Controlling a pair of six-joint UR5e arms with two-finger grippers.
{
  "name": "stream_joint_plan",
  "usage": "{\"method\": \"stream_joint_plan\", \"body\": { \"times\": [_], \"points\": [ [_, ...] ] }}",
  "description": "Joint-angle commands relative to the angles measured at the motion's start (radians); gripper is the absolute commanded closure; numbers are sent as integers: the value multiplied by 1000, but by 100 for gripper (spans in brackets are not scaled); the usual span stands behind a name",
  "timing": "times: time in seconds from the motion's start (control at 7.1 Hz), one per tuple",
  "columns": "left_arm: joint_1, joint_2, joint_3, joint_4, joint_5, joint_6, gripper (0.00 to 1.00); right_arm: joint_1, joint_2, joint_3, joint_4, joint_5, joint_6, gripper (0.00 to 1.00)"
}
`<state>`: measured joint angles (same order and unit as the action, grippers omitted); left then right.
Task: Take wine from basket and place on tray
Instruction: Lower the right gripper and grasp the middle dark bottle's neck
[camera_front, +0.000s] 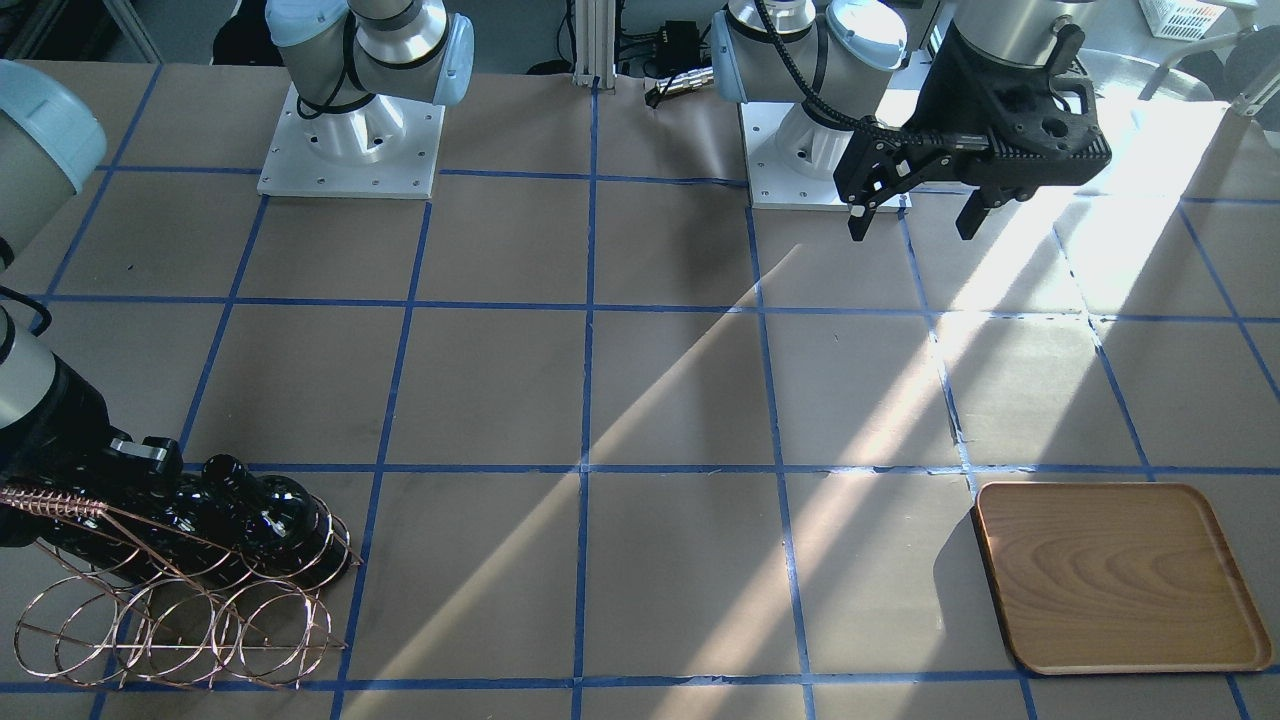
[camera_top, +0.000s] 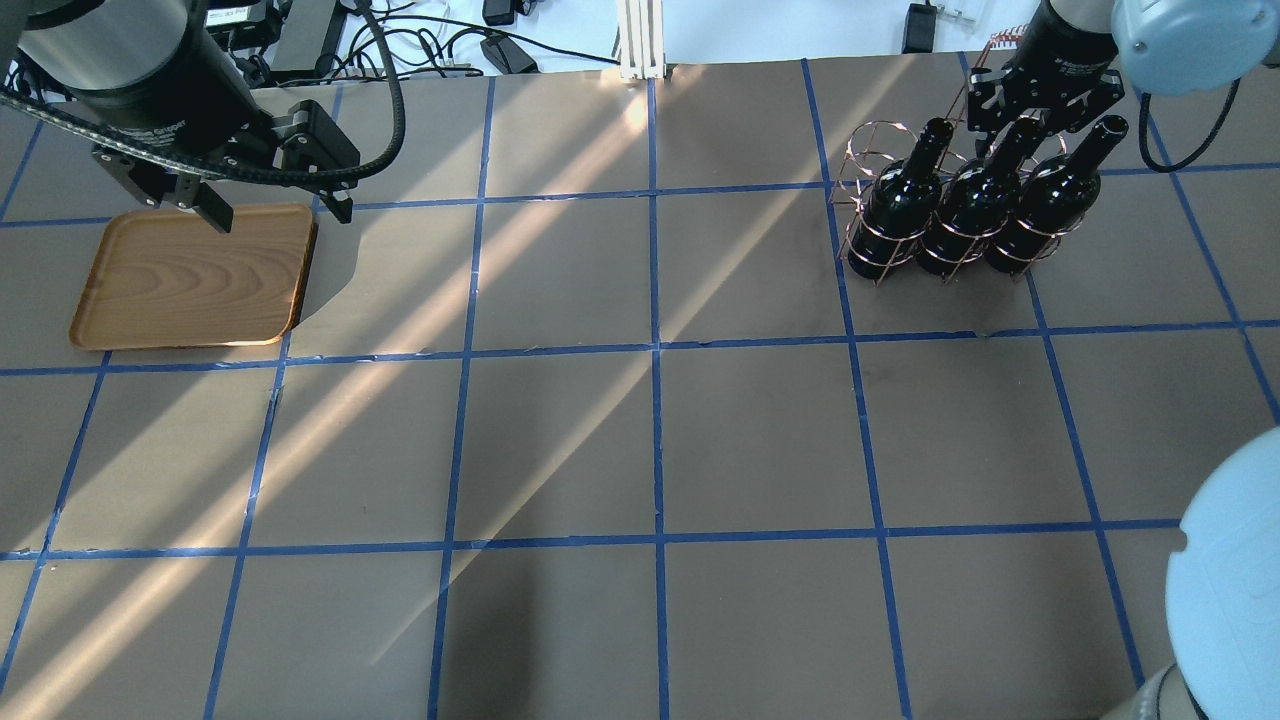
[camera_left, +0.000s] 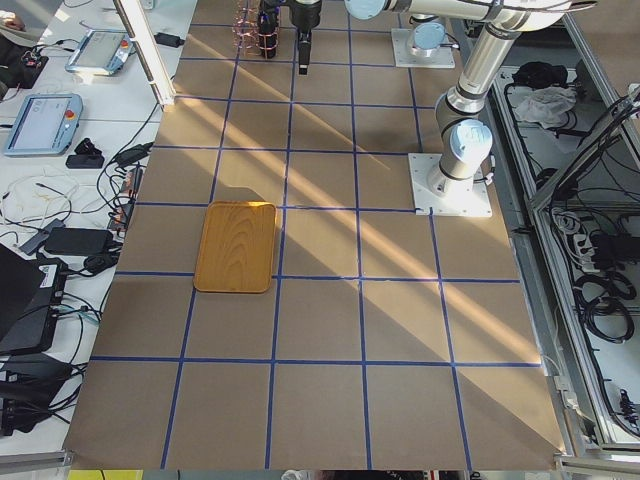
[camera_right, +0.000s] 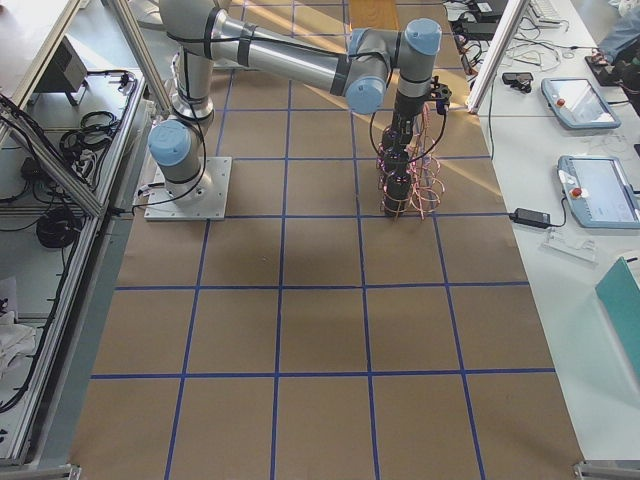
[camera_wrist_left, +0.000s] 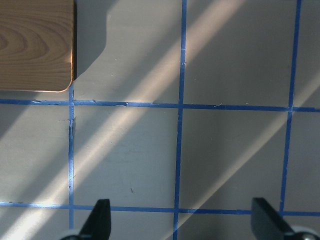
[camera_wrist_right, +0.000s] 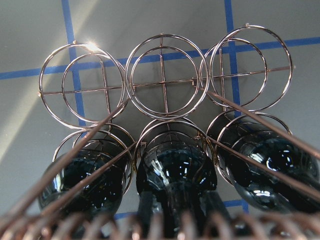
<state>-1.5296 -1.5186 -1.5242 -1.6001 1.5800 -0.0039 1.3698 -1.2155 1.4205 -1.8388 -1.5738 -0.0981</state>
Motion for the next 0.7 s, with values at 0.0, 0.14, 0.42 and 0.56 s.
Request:
{"method": "stream_joint_plan", "body": {
  "times": [0.0,0.14,0.42,0.56],
  "points": [
    [0,-2,-1,3,2,1,0,0,-1,0,3,0,1,74],
    [0,0,1,3,2,1,0,0,-7,-5,3,0,3,74],
    [0,-2,1,6,2,-1,0,0,-53,-55,18,23,9,74],
    [0,0,1,5,2,1,0,-1,-100,-86,80,49,11,73]
  ]
}}
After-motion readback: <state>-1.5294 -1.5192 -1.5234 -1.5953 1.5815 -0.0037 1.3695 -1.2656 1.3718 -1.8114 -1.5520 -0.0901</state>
